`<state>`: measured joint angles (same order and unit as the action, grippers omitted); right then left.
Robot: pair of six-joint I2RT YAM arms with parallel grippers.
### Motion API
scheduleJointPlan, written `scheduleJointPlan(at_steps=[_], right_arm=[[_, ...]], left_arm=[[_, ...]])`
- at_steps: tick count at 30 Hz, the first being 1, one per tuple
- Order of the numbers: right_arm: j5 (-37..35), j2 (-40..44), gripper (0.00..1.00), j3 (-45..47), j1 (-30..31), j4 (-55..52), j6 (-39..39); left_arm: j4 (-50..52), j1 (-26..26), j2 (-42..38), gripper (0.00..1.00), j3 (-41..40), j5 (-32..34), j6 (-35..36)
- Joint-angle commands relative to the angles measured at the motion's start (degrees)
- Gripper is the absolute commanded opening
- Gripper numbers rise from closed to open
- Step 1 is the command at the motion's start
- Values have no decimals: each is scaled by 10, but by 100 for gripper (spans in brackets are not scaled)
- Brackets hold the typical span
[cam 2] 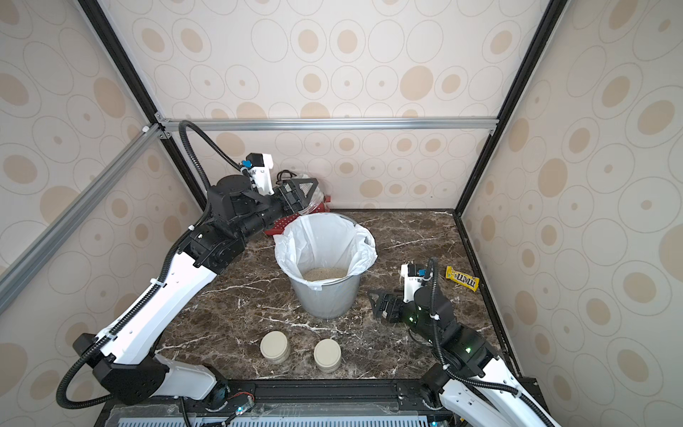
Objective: Empty moldy rice from jars
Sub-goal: Pour the moldy rice from the jar into the trash bin.
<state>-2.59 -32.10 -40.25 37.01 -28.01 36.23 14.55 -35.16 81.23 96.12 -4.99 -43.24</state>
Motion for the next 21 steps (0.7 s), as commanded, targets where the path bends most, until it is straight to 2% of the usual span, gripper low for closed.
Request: scheduleJointPlan(at_steps=[1, 7, 13, 21], right_arm=[[-2, -3, 98, 8, 1, 2, 9], [-1, -8, 98, 6, 1, 5, 7], [-1, -12, 98, 0, 1, 0, 4], [-3, -7, 98, 4, 1, -2, 6]], left_arm=[[-4, -5, -7, 47, 6, -3, 34], [20, -21, -1, 46, 16, 8, 85], [72, -49, 20, 47, 73, 35, 165], [92, -77, 21, 46, 41, 32, 237]])
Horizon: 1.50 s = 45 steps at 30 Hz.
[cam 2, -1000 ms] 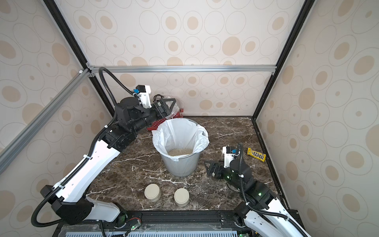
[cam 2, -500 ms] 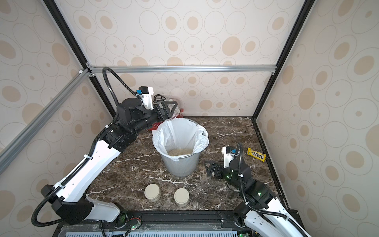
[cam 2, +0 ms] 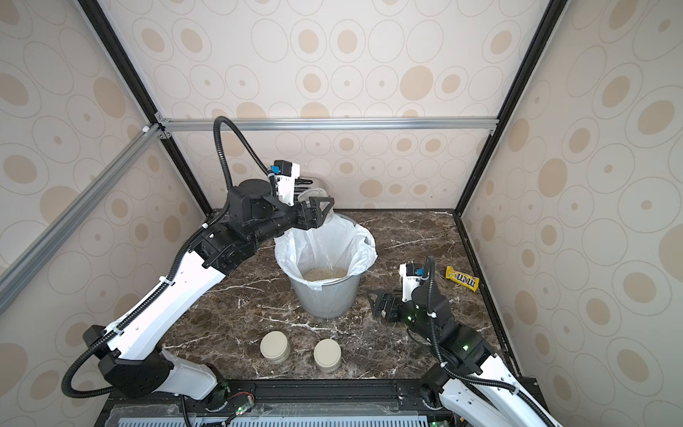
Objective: Empty moldy rice from jars
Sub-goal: Pour the moldy rice from the jar into the trash bin.
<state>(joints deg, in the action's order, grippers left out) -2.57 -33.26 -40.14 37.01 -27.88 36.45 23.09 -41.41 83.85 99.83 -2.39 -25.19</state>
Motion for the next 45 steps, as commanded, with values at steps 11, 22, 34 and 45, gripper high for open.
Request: scheduleJointPlan(at_steps=[11, 22, 34, 45], right_arm=[[-6, 11, 98, 10, 1, -2, 9], [-2, 12, 98, 11, 2, -5, 12], [-1, 3, 98, 13, 1, 3, 14], [0, 1, 98, 11, 2, 3, 14]], left_arm=[[36, -32, -6, 45, -51, 92, 126], [-39, -33, -34, 43, -129, 85, 83], [7, -67, -26, 44, -85, 172, 155], [-4, -94, -27, 46, -76, 258, 195]])
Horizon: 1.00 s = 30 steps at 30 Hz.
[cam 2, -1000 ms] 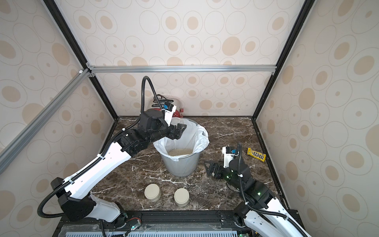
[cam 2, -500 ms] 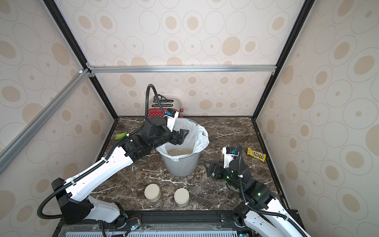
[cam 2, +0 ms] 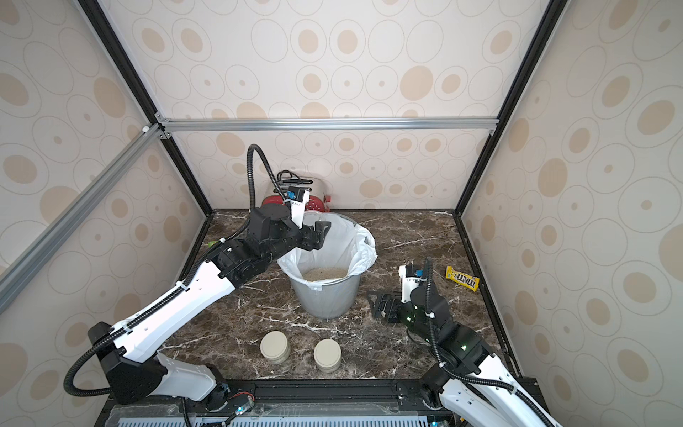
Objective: Empty moldy rice from jars
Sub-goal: Pour the moldy rice from the jar into the trash bin, then place the jar at the center of the board.
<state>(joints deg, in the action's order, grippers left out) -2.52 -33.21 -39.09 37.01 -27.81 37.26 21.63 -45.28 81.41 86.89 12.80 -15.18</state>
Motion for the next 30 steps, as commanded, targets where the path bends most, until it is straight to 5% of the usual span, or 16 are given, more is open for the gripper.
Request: scheduleJointPlan(at_steps=[1, 6, 11, 17, 25, 30], right_arm=[[-3, 2, 98, 0, 2, 1, 5], [-2, 0, 98, 0, 2, 8, 6], [3, -9, 98, -11, 2, 0, 1], [12, 6, 100, 21, 2, 57, 5], [50, -5, 100, -12, 1, 199, -39], [121, -80, 90, -58, 1, 300, -58]], left_arm=[[26, -57, 1, 47, 64, 104, 88], [-55, 13, -28, 48, 5, -54, -58], [37, -54, 8, 51, 81, 103, 89], [-43, 6, -23, 51, 22, -3, -54], [-149, 8, -30, 50, 3, -27, -164], [-215, 14, -38, 52, -21, -56, -241]])
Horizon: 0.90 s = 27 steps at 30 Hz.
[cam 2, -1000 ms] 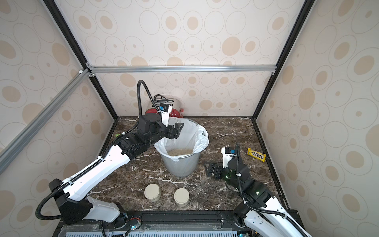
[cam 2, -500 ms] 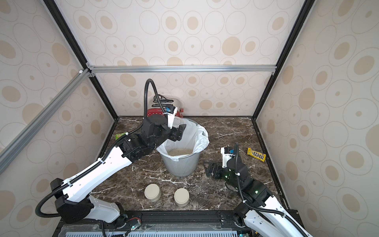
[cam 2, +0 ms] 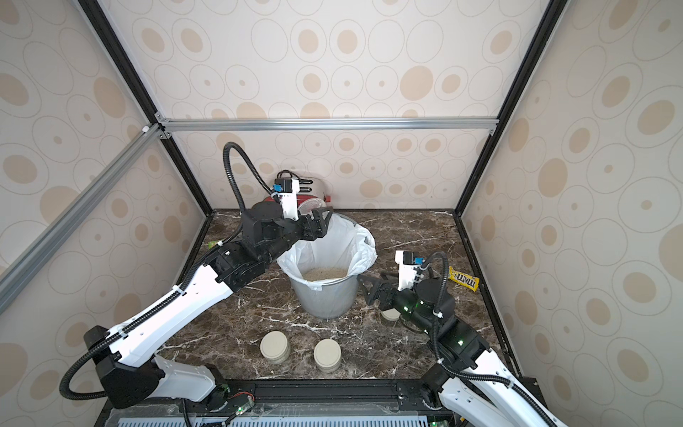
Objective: Empty moldy rice from jars
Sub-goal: Place the jar at the center of the board.
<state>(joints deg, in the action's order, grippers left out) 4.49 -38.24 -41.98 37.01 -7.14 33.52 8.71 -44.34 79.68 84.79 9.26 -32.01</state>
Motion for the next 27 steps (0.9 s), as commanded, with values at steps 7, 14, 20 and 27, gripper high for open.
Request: scheduleJointPlan(at_steps=[7, 14, 20, 27], right_arm=[[169, -170, 69, -138, 2, 203, -51], [209, -251, 53, -195, 2, 251, -56], [210, -262, 44, -196, 1, 273, -53], [234, -278, 38, -207, -1, 312, -44]], left_arm=[[-205, 9, -38, 52, -56, -27, -201], [-289, 10, -59, 51, -106, -8, -297], [-320, 11, -71, 51, -124, -2, -341], [-339, 11, -73, 51, -132, -16, -356]])
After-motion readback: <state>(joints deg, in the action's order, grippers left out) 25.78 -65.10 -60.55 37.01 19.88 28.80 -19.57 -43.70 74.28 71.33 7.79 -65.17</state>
